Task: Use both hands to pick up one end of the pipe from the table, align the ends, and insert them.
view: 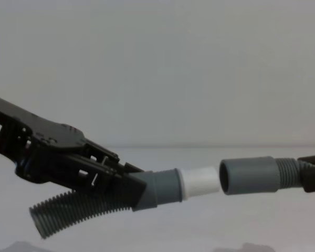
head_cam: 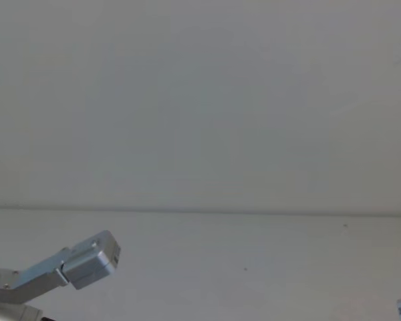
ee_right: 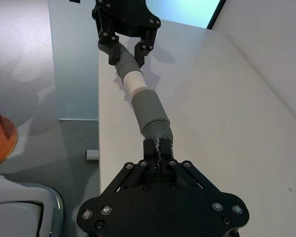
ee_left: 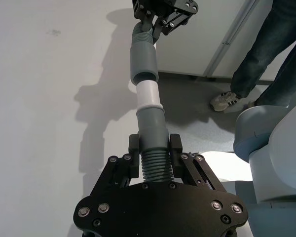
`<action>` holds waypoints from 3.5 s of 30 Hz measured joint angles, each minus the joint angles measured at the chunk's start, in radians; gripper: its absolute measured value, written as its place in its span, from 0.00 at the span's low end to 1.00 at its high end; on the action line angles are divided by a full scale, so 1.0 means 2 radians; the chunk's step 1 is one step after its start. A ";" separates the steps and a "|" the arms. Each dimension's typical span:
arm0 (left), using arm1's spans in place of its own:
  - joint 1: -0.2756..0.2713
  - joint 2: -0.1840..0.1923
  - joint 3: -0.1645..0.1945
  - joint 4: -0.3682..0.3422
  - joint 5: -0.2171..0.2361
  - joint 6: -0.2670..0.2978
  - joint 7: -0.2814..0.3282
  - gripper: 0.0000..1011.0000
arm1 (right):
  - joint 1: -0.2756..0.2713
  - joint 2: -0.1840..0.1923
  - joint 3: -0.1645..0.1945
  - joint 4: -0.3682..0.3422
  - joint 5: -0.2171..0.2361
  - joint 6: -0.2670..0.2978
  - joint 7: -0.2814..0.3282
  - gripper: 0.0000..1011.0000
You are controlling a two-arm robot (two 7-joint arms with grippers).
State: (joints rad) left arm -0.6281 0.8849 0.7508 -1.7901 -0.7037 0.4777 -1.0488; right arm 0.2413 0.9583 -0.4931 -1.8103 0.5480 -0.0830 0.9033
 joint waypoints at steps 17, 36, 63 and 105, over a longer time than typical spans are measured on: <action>-0.003 0.003 0.006 -0.006 -0.003 0.002 0.008 0.32 | -0.002 0.003 0.001 -0.001 0.001 -0.001 0.003 0.05; -0.008 0.001 0.016 -0.007 -0.006 0.002 0.016 0.32 | -0.001 0.005 -0.001 -0.005 0.003 -0.004 0.009 0.05; 0.000 0.019 0.015 -0.021 -0.025 -0.003 0.032 0.32 | 0.020 -0.008 -0.021 -0.005 0.004 -0.001 0.018 0.05; 0.006 0.031 0.013 -0.029 -0.037 -0.010 0.049 0.32 | 0.030 -0.012 -0.034 -0.005 0.001 0.000 0.020 0.05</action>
